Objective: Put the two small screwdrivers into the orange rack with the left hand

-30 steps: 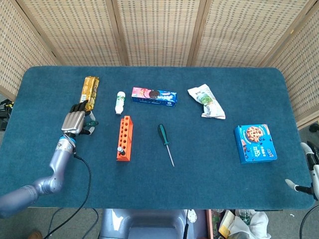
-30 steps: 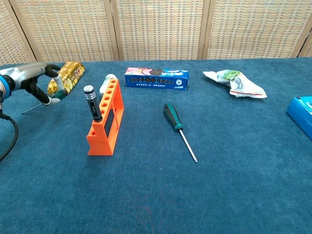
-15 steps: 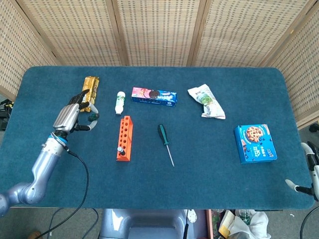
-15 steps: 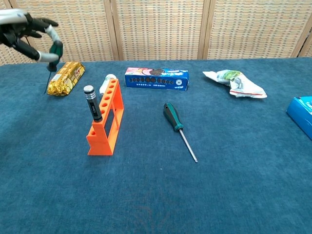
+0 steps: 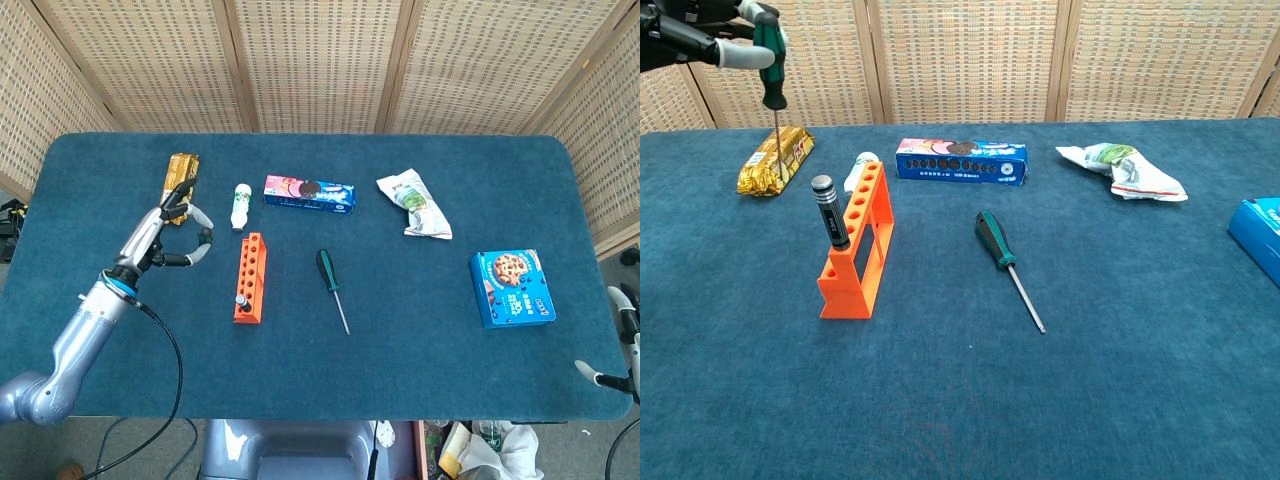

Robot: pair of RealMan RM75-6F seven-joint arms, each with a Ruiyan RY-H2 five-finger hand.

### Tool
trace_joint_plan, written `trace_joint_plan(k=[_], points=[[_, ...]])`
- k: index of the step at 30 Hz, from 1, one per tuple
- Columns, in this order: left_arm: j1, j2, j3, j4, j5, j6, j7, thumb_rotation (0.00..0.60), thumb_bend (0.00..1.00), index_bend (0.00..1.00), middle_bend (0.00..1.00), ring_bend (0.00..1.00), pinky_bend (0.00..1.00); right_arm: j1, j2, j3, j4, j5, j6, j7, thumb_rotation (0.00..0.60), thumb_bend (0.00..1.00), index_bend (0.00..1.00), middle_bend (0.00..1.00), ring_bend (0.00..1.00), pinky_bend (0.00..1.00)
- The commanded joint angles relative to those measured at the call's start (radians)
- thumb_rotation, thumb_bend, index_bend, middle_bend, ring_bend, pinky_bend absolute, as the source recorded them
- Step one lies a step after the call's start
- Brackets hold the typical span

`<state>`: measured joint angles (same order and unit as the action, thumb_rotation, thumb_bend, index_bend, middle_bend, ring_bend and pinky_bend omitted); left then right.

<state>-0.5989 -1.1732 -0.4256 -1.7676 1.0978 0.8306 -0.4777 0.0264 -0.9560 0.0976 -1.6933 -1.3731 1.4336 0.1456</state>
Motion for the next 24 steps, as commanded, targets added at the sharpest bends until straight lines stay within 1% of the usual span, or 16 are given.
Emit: trace_joint_plan(k=[1,5,10,16,24], points=[[-0.003,-0.03,-0.013,0.005,0.046,-0.025,-0.118,0.6,0.48,0.63,0.0,0.0,0.0,0.0,-0.001,0.0,0.002,0.0,-0.002,0.0,0.6,0.0,0.0,0.0,0.0,0.0],[-0.023,-0.075,-0.009,0.041,0.082,-0.024,-0.178,0.6,0.48,0.63,0.0,0.0,0.0,0.0,0.0,0.0,0.003,0.001,-0.003,0.002,0.6,0.0,0.0,0.0,0.0,0.0],[-0.053,-0.124,-0.016,0.073,0.077,-0.02,-0.217,0.6,0.48,0.63,0.0,0.0,0.0,0.003,-0.001,0.003,0.008,0.009,-0.009,0.005,0.6,0.0,0.0,0.0,0.0,0.0],[-0.08,-0.146,-0.012,0.096,0.064,-0.022,-0.207,0.6,0.48,0.63,0.0,0.0,0.0,0.006,0.0,0.007,0.016,0.021,-0.02,0.016,0.6,0.0,0.0,0.0,0.0,0.0],[-0.09,-0.147,-0.001,0.11,0.048,-0.025,-0.206,0.6,0.48,0.63,0.0,0.0,0.0,0.007,0.002,0.009,0.018,0.023,-0.023,0.023,0.6,0.0,0.0,0.0,0.0,0.0]])
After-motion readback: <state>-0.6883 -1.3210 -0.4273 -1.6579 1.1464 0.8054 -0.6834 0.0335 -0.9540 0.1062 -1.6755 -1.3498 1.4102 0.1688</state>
